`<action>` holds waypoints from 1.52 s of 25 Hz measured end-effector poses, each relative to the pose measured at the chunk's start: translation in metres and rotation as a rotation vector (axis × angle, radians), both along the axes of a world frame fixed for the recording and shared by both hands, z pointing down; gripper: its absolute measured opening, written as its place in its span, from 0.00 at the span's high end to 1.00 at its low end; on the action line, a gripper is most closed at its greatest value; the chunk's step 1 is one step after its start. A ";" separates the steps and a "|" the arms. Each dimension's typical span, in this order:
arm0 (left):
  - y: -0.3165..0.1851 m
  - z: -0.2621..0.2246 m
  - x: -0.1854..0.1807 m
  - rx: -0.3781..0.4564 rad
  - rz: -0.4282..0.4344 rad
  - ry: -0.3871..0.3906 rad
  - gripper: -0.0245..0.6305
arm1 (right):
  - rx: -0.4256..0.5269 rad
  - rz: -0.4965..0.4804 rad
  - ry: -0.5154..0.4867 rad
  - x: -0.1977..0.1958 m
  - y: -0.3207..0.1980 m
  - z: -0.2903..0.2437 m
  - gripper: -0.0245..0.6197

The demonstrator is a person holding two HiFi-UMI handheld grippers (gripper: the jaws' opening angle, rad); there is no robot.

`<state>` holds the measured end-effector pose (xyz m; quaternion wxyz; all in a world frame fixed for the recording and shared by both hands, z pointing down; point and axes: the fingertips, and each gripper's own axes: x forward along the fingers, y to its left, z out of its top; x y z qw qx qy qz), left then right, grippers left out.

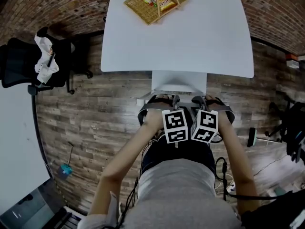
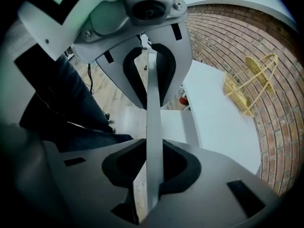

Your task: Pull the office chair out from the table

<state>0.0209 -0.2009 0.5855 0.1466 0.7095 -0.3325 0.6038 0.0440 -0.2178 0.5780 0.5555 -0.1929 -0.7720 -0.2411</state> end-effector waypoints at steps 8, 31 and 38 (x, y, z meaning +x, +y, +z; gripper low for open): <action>0.042 0.002 0.023 -0.011 0.005 -0.001 0.82 | 0.018 0.017 0.030 0.030 0.040 0.008 0.83; 0.132 0.002 0.068 -0.014 0.037 0.019 0.82 | 0.018 0.063 0.051 0.075 0.130 0.008 0.83; 0.137 0.001 0.071 -0.021 0.031 0.019 0.82 | 0.014 0.057 0.046 0.077 0.136 0.007 0.83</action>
